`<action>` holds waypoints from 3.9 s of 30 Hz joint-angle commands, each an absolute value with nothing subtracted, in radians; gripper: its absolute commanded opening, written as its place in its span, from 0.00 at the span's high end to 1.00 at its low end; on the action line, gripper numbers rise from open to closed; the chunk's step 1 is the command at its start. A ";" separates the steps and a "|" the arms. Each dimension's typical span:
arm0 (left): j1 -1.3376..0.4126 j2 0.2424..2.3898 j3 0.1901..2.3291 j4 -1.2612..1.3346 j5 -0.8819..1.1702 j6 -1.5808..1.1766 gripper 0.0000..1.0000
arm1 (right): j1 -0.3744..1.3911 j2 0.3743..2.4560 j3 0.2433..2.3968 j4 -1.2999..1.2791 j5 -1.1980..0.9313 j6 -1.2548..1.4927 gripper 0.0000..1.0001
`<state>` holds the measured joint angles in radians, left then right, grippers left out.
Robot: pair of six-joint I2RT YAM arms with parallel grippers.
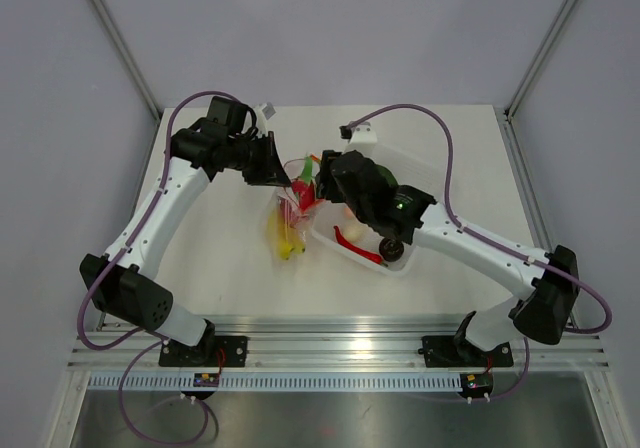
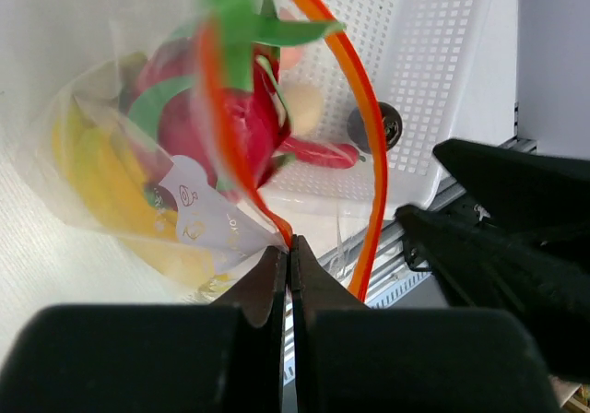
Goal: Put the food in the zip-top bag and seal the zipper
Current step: Place the fake fruit in the zipper food storage bag, then adjust the zipper food storage bag at the center of the board.
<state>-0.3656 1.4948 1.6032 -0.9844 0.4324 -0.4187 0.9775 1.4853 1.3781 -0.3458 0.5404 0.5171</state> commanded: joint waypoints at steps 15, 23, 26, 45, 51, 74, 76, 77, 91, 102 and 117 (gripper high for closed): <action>-0.362 1.444 1.655 -0.951 0.459 -0.394 1.00 | 0.842 1.606 1.416 -0.499 0.239 0.606 0.38; -0.350 1.417 1.721 -0.991 0.428 -0.376 1.00 | 0.816 1.578 1.370 -0.476 0.192 0.643 0.35; -0.347 1.411 1.744 -1.008 0.416 -0.367 1.00 | 0.804 1.569 1.362 -0.463 0.183 0.660 0.33; -0.314 1.397 1.793 -1.048 0.400 -0.345 1.00 | 0.769 1.522 1.304 -0.396 0.080 0.735 0.52; -0.304 1.399 1.793 -1.046 0.403 -0.345 1.00 | 0.769 1.496 1.261 -0.380 0.068 0.758 0.56; -0.275 1.387 1.787 -1.048 0.414 -0.344 1.00 | 0.769 1.574 1.232 -0.315 -0.052 0.791 0.75; -0.273 1.388 1.787 -1.048 0.416 -0.342 1.00 | 0.769 1.569 1.218 -0.293 -0.063 0.804 0.83; -0.272 1.388 1.786 -1.048 0.416 -0.344 1.00 | 0.769 1.571 1.215 -0.287 -0.066 0.807 0.90; -0.244 1.410 1.807 -1.054 0.331 -0.327 1.00 | 0.769 1.632 1.587 -0.425 -0.119 0.670 1.00; -0.215 1.413 1.561 -0.907 0.298 -0.354 1.00 | 0.769 1.802 1.738 -0.436 -0.068 0.586 1.00; -0.215 1.391 1.775 -0.977 0.301 -0.353 1.00 | 0.767 1.733 1.847 -0.480 0.061 0.482 1.00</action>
